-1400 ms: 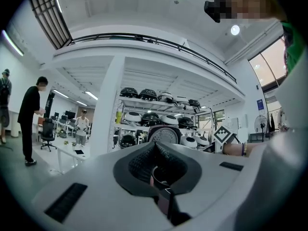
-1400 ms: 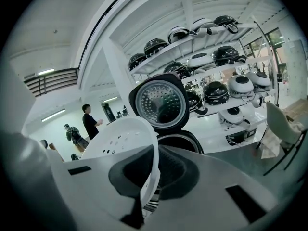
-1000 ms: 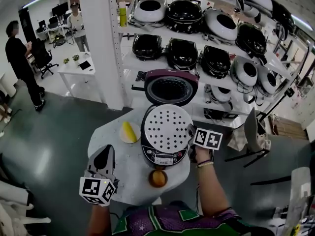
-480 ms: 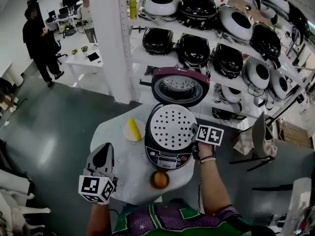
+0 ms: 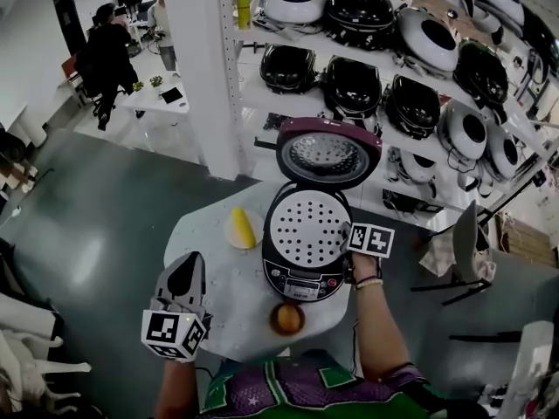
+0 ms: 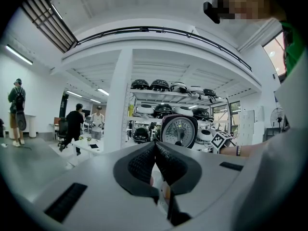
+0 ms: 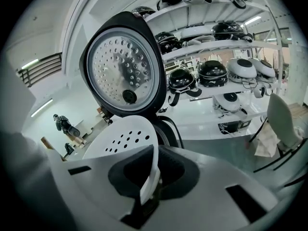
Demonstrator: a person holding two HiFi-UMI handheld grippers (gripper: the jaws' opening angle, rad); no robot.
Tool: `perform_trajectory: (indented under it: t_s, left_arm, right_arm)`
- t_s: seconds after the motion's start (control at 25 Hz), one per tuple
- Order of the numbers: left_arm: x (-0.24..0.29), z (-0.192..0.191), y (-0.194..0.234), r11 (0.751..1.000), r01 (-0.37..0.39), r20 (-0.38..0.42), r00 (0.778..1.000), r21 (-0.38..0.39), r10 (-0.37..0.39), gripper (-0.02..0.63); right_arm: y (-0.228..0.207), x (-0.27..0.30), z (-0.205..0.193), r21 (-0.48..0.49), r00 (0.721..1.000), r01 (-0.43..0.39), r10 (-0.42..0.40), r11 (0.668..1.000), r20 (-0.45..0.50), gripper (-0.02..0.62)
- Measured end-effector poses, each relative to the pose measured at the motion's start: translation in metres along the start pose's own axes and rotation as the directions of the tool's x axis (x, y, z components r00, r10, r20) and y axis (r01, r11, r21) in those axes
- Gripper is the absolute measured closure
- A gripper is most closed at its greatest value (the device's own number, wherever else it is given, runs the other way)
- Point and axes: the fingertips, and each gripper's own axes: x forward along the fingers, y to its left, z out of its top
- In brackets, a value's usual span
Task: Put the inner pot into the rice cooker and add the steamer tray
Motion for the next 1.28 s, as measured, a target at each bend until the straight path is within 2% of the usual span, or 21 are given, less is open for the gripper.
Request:
perform_trajectory:
  t_s: [0.24,0.28,0.36,0.44,0.8,1.12,1.28]
  left_arm:
    - [-0.002,-0.004,0.008,1.000,-0.001,-0.009,1.000,-0.006,0.001,0.584]
    - [-0.002,-0.004,0.008,1.000,0.002,-0.008,1.000,-0.006,-0.002,0.584]
    - [-0.004,-0.004,0.008,1.000,0.010,-0.008,1.000,-0.007,-0.010,0.584]
    - [-0.006,-0.004,0.009,1.000,0.017,-0.006,1.000,-0.009,-0.017,0.584]
    - [-0.031,-0.001,0.017,0.999,0.045,0.014,0.999,-0.005,-0.045,0.584]
    - [-0.070,0.010,0.028,0.996,0.090,0.016,0.996,-0.006,-0.090,0.584]
    - [-0.093,0.017,0.039,0.996,0.089,0.014,0.996,0.014,-0.089,0.584]
  right_arm:
    - [0.003,0.000,0.000,-0.125,0.999,0.050,-0.048,0.991,0.015,0.555]
    - [0.004,-0.002,0.002,-0.145,0.998,0.064,-0.060,0.987,0.030,0.537]
    - [0.005,-0.008,0.006,-0.167,0.995,0.085,-0.075,0.982,0.065,0.444]
    - [0.006,-0.012,0.008,-0.170,0.993,0.097,-0.083,0.981,0.089,0.422]
    - [0.014,-0.052,-0.002,-0.119,0.977,0.109,-0.084,0.987,0.197,0.416]
    - [0.046,-0.098,-0.029,-0.082,0.961,0.075,-0.050,0.994,0.270,0.425]
    - [0.065,-0.122,-0.047,-0.084,0.957,0.070,-0.043,0.994,0.287,0.430]
